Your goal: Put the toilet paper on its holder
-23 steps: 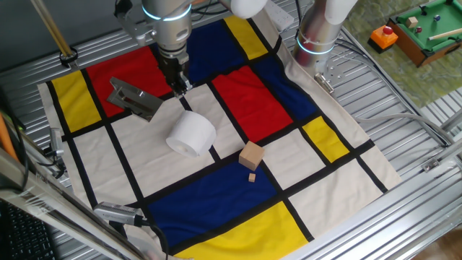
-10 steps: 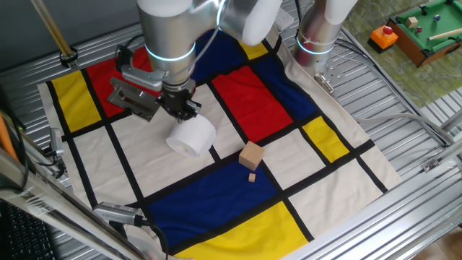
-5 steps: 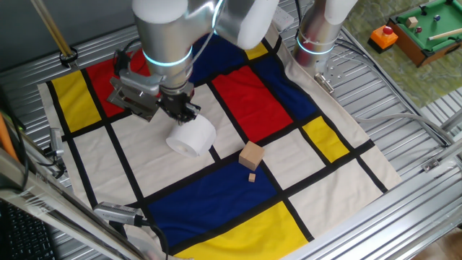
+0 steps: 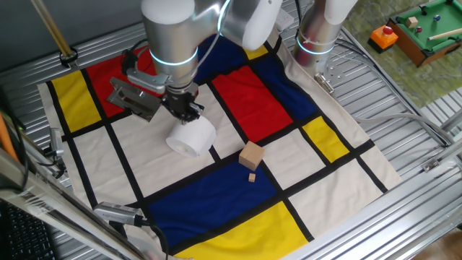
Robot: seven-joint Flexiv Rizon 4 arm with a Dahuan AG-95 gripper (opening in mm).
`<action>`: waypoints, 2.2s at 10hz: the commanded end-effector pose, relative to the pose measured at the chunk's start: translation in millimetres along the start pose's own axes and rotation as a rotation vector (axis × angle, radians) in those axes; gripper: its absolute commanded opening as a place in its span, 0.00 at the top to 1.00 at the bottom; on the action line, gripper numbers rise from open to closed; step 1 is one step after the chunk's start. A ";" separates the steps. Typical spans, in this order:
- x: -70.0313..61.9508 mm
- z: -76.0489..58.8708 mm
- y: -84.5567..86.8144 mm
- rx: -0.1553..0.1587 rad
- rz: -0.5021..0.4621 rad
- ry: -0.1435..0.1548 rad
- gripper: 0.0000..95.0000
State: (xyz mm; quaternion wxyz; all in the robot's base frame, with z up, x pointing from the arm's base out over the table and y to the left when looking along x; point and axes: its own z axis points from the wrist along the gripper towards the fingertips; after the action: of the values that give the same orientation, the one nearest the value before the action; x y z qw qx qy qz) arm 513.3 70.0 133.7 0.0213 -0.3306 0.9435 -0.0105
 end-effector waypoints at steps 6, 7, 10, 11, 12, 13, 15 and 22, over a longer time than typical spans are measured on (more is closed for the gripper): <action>-0.7 0.7 0.6 0.002 -0.049 0.010 0.00; -0.7 0.6 0.7 0.004 -0.042 0.014 0.00; -0.6 0.1 1.1 0.004 -0.023 0.012 0.00; -0.7 0.1 1.2 0.000 -0.012 0.011 0.00; -0.7 0.1 1.2 0.000 -0.006 0.011 0.00; -0.7 0.3 1.2 0.000 -0.004 0.007 0.00; -0.7 0.3 1.1 -0.001 0.000 0.005 0.00; -1.4 8.0 -2.3 -0.006 0.016 -0.005 0.00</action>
State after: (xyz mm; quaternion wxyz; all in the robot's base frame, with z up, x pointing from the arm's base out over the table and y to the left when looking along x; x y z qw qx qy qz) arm 517.4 69.2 124.4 0.0237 -0.3222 0.9464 -0.0066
